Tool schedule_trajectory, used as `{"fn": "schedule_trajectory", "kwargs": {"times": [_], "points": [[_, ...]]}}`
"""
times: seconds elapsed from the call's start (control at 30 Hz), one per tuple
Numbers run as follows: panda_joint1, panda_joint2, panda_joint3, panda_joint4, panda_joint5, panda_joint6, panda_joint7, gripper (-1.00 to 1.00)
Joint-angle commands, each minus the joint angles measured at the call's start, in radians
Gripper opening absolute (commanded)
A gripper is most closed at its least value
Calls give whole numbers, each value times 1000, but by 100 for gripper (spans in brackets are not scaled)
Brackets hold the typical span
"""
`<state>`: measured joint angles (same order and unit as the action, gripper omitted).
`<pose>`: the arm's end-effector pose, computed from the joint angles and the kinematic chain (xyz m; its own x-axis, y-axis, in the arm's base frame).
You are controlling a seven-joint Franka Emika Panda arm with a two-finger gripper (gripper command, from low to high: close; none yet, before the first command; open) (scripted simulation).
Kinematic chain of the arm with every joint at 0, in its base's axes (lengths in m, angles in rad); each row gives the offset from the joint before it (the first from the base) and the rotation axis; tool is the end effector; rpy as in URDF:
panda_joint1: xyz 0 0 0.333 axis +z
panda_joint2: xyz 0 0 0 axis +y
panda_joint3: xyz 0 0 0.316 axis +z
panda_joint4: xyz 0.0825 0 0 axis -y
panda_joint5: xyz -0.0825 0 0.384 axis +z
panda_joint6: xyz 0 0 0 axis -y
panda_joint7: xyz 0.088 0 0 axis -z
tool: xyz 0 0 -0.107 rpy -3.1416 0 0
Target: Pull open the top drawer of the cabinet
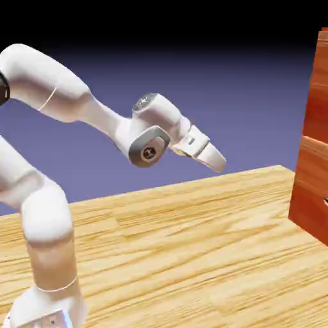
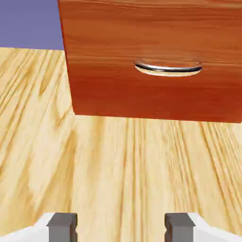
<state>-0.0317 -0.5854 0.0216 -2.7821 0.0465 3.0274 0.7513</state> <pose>0.3920 -0.0072 0.4766 0.4641 -0.7158 0.5217 -0.4895 -0.6981 -0.5225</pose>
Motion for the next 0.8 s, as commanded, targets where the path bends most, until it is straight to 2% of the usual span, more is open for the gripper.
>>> {"fn": "schedule_trajectory", "kwargs": {"times": [0.0, 0.77], "points": [[-36, -13, 18, 23, 39, -8, 9, 0], [-870, -306, 430, 556, 927, -192, 205, 0]]}}
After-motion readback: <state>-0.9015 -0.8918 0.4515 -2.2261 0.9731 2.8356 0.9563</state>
